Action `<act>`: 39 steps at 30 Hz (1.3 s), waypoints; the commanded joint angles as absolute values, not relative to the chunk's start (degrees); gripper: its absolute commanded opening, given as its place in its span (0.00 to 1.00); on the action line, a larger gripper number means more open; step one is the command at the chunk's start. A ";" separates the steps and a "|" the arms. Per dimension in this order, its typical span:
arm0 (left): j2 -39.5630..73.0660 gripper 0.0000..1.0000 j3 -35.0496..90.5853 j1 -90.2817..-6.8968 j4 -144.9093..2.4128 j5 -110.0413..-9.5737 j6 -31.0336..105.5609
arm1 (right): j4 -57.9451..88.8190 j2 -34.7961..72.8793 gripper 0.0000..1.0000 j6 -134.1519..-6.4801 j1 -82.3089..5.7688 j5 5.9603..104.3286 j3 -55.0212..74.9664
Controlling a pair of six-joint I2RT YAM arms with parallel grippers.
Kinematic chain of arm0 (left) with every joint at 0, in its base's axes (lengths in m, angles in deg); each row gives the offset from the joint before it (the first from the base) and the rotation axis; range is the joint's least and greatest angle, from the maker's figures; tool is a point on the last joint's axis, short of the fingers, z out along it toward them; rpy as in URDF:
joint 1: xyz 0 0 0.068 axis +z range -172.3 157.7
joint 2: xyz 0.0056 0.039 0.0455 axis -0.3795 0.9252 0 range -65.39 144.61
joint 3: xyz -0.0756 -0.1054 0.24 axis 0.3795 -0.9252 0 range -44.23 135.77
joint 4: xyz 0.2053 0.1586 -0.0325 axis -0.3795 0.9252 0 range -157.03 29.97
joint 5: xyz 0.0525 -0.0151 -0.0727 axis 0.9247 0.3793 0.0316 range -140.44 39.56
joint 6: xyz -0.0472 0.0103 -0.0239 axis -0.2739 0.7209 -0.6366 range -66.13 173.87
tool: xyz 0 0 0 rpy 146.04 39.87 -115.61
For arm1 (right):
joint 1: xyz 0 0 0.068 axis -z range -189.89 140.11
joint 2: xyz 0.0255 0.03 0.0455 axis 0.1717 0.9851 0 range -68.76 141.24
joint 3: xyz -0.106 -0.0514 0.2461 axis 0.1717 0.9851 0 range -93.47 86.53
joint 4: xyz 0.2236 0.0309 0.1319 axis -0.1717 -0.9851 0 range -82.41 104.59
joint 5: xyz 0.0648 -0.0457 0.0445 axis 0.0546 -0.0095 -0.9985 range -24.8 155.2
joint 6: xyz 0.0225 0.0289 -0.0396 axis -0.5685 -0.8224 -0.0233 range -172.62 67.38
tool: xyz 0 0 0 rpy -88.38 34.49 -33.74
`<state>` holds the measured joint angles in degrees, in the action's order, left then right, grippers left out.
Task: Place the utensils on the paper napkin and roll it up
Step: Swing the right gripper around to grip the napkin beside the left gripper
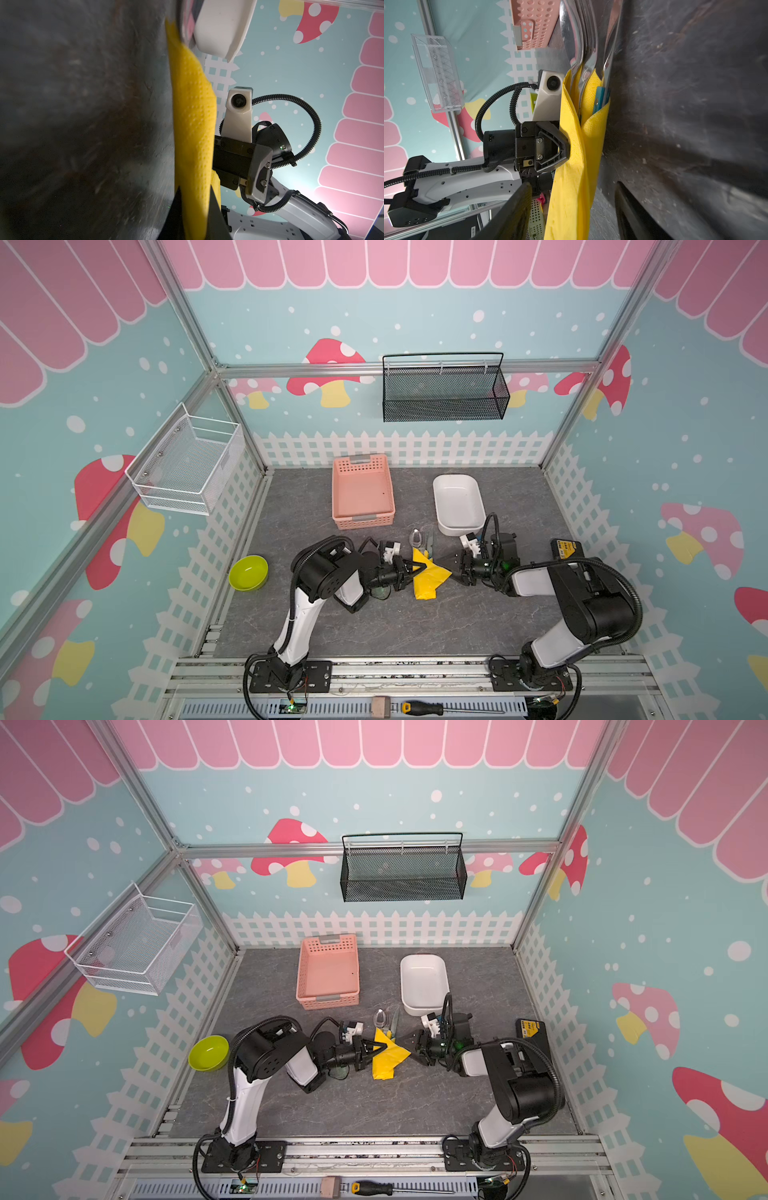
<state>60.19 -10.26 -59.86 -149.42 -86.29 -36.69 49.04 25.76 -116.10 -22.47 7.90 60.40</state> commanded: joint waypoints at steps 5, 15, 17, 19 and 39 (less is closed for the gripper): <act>66.09 0.00 -11.91 -59.48 -142.61 -85.46 -37.93 | 54.55 33.23 0.62 -116.52 -25.72 6.80 56.61; 66.01 0.00 -12.15 -59.49 -142.18 -85.38 -37.89 | 65.20 39.59 0.38 -122.65 -26.32 5.08 55.31; 66.05 0.00 -12.15 -59.48 -142.19 -85.30 -37.89 | 66.59 39.61 0.31 -123.32 -26.32 4.95 55.41; 66.09 0.00 -12.15 -59.49 -142.09 -85.16 -37.89 | 68.11 39.61 0.24 -124.26 -26.41 4.75 55.60; 58.37 0.00 -10.62 -59.31 -139.23 -85.65 -33.15 | 74.35 36.18 0.00 -128.56 -26.76 5.40 56.93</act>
